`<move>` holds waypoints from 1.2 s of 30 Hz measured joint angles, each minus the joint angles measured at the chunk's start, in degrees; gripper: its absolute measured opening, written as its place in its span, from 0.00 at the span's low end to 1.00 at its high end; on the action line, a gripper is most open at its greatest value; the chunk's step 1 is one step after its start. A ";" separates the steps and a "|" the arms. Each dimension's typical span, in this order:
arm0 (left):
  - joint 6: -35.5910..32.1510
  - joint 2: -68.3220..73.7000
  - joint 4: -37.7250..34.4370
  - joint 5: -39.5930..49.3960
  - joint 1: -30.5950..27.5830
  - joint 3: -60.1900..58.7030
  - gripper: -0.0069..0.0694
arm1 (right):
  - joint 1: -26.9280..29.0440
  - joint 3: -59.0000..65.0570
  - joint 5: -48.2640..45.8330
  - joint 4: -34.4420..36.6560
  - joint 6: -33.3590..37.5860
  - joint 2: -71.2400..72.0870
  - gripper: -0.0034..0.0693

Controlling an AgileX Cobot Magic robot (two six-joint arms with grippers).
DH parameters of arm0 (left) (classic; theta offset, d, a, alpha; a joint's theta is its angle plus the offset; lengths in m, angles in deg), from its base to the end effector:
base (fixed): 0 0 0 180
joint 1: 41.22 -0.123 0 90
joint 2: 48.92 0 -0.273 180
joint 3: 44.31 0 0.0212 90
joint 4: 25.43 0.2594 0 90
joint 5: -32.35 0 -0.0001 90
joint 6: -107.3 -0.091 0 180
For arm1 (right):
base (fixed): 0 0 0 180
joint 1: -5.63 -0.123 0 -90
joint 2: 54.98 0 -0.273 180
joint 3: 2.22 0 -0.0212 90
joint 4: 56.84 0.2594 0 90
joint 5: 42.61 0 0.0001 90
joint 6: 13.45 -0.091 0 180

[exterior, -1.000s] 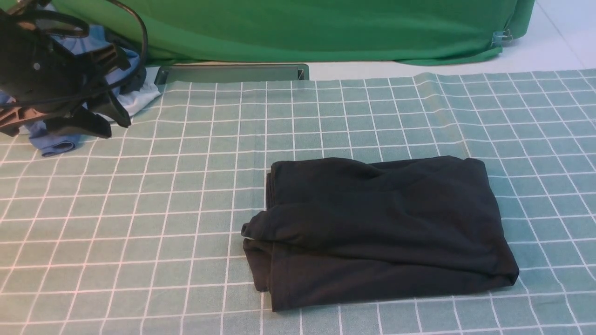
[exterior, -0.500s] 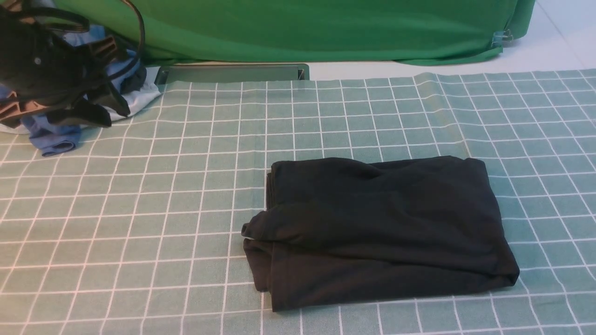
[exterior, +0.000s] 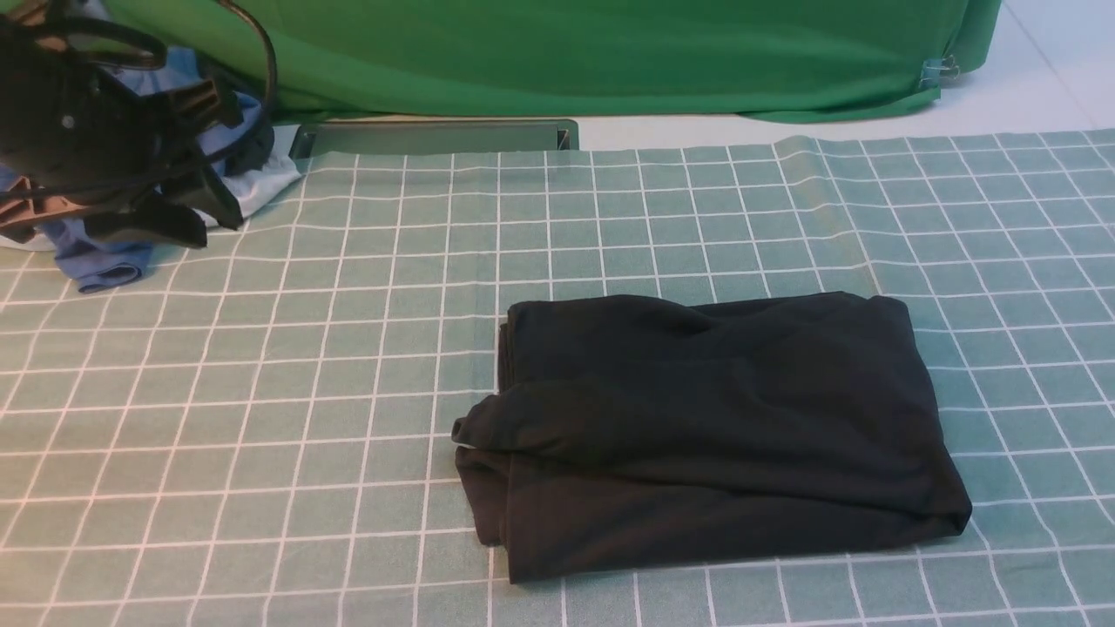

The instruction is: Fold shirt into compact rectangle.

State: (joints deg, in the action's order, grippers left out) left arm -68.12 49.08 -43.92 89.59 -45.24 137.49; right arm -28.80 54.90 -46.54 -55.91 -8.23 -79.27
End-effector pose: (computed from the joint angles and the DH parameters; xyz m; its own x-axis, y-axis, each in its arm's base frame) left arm 0.3401 -0.0004 0.3089 -0.8664 -0.3083 -0.3929 -0.1704 0.9220 -0.3478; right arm 0.0785 0.0539 0.3023 0.1092 -0.0159 -0.9939 -0.5597 0.8253 -0.0747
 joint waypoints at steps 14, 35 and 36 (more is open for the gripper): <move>-3.40 0.00 3.55 -0.08 0.00 0.00 0.11 | -0.05 1.69 0.20 0.25 -0.05 2.14 0.21; -10.65 0.00 3.01 4.08 0.00 0.00 0.11 | 26.78 19.94 -10.99 -7.27 -0.01 12.25 0.26; -10.75 0.00 3.01 4.08 0.00 0.00 0.11 | 26.99 20.15 -10.92 -7.81 0.10 13.44 0.26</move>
State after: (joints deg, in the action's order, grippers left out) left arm -78.87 49.08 -40.91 93.67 -45.24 137.49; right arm -1.81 75.06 -57.46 -63.72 -8.12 -65.83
